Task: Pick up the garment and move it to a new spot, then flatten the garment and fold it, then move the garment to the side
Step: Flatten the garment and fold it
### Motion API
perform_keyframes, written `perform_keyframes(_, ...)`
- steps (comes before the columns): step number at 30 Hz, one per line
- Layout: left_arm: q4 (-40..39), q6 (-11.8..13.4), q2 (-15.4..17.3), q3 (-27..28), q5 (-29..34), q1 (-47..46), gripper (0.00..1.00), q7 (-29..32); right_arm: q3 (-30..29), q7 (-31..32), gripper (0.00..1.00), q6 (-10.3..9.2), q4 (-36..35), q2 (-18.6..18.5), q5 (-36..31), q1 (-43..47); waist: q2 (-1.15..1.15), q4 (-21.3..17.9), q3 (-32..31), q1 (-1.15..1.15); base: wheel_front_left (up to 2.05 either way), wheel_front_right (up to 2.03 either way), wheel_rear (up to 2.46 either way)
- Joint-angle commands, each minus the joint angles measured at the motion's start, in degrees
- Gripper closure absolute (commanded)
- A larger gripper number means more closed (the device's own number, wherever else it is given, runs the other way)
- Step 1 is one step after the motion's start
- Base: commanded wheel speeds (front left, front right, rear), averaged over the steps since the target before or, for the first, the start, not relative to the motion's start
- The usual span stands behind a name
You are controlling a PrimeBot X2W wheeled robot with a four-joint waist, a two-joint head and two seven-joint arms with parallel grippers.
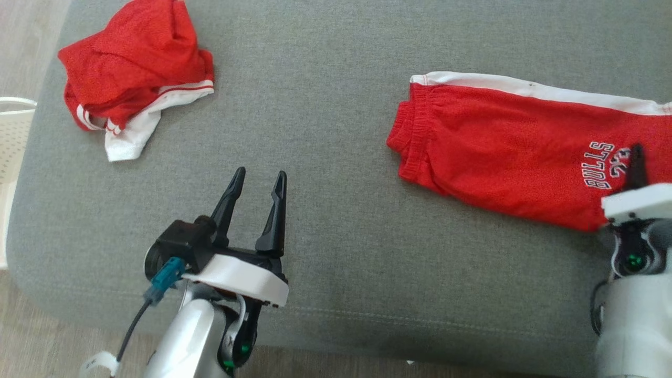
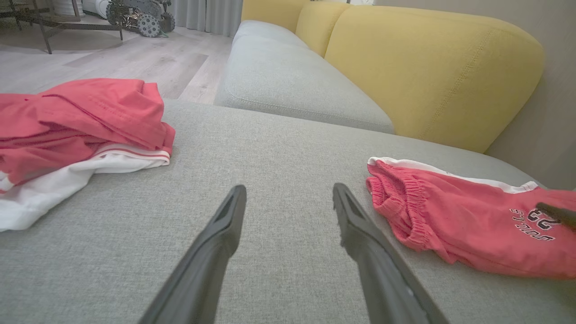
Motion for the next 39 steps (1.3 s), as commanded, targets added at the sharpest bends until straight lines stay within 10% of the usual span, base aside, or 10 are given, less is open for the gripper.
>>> perform_keyframes(1,-1.4,-0.2,0.3,1.9,0.3,-1.2,0.00,-0.7,3.9,-1.3,1.00,0.26,-2.9,0.3,-0.3,-2.0,0.00,0.2,-0.1,0.00,0.00,0.00,0.00)
perform_keyframes(13,-1.0,0.1,0.3,1.7,-0.2,-0.6,0.00,-0.7,22.8,-4.8,1.00,0.26,-10.3,0.3,7.0,0.8,0.00,2.7,-2.1,0.00,0.00,0.00,0.00)
perform_keyframes(31,-1.4,0.7,0.3,0.6,-1.2,-0.1,0.00,-0.7,36.4,-3.1,1.00,0.26,-6.5,0.3,9.4,2.3,0.00,5.7,-1.3,0.00,0.00,0.00,0.00)
perform_keyframes(32,-1.4,0.8,0.3,0.5,-1.3,-0.2,0.00,-0.7,36.7,-3.3,0.84,0.26,-5.8,0.3,9.0,2.0,0.00,5.9,-1.2,0.00,0.00,0.00,0.00)
perform_keyframes(33,-1.4,0.8,0.3,0.4,-1.4,-0.3,0.00,-0.7,36.9,-3.8,0.12,0.26,-5.3,0.3,8.8,1.9,0.00,6.0,-1.0,0.00,0.00,0.00,0.00)
perform_keyframes(39,-1.1,1.0,0.3,0.4,-1.8,-0.3,0.00,-0.7,40.6,-5.4,0.00,0.26,-4.5,0.3,12.0,1.5,0.00,6.7,-0.7,0.00,0.00,0.00,0.00)
